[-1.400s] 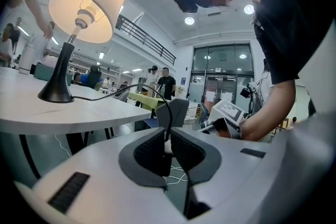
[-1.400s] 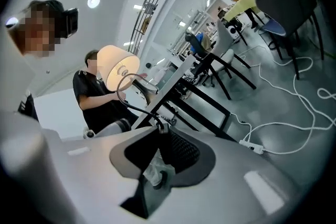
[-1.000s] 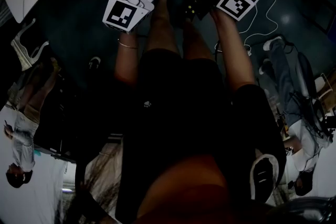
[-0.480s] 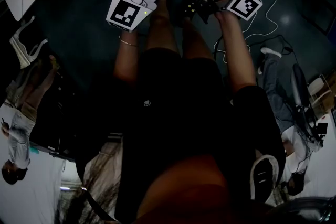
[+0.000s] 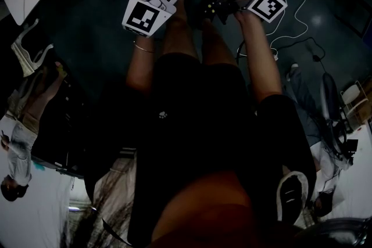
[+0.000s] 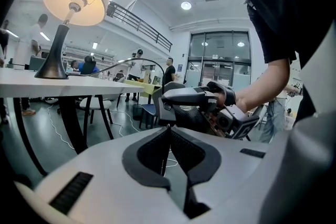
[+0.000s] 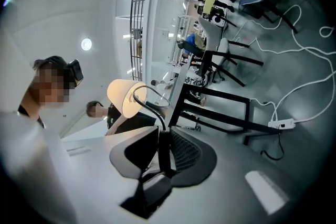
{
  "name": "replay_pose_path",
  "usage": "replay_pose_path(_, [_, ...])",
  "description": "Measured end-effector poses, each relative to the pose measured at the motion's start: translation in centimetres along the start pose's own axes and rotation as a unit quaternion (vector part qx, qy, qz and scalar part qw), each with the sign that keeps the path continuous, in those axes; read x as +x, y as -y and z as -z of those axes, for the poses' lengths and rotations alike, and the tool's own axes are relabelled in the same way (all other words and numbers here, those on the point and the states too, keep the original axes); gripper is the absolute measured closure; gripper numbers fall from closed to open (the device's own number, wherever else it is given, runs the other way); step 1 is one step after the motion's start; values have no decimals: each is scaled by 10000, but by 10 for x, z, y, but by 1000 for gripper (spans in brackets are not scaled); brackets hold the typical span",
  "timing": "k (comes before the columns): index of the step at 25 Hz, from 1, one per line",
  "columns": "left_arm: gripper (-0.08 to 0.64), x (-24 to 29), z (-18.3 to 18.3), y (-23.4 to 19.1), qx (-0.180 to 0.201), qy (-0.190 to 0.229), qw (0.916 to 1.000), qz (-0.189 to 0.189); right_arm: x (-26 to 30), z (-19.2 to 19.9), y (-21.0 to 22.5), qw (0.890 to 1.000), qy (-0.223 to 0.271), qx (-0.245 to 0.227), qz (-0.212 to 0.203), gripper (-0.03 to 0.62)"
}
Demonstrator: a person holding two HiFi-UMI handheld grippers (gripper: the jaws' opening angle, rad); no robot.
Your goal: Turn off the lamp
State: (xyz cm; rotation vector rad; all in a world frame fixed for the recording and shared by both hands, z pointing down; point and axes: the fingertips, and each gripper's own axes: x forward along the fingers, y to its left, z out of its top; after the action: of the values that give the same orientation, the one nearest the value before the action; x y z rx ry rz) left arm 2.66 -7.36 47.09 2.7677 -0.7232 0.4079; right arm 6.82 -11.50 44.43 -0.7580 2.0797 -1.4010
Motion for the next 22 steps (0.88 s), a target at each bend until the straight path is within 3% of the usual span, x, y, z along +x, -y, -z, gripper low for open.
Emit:
replay_pose_path(9, [537,0,-3,0,-157,-4,9999,4,0,12,3,9976,-426,-516,197,502])
replay_pose_path(15, [537,1,-4,1,-294,97,9995,-8,0,12,6,9988,-344,-292,210,502])
replay_pose_path(22, [537,2,-3,4,-178,-29,9998,85,1,13,4,9990,-343,-257,141,506])
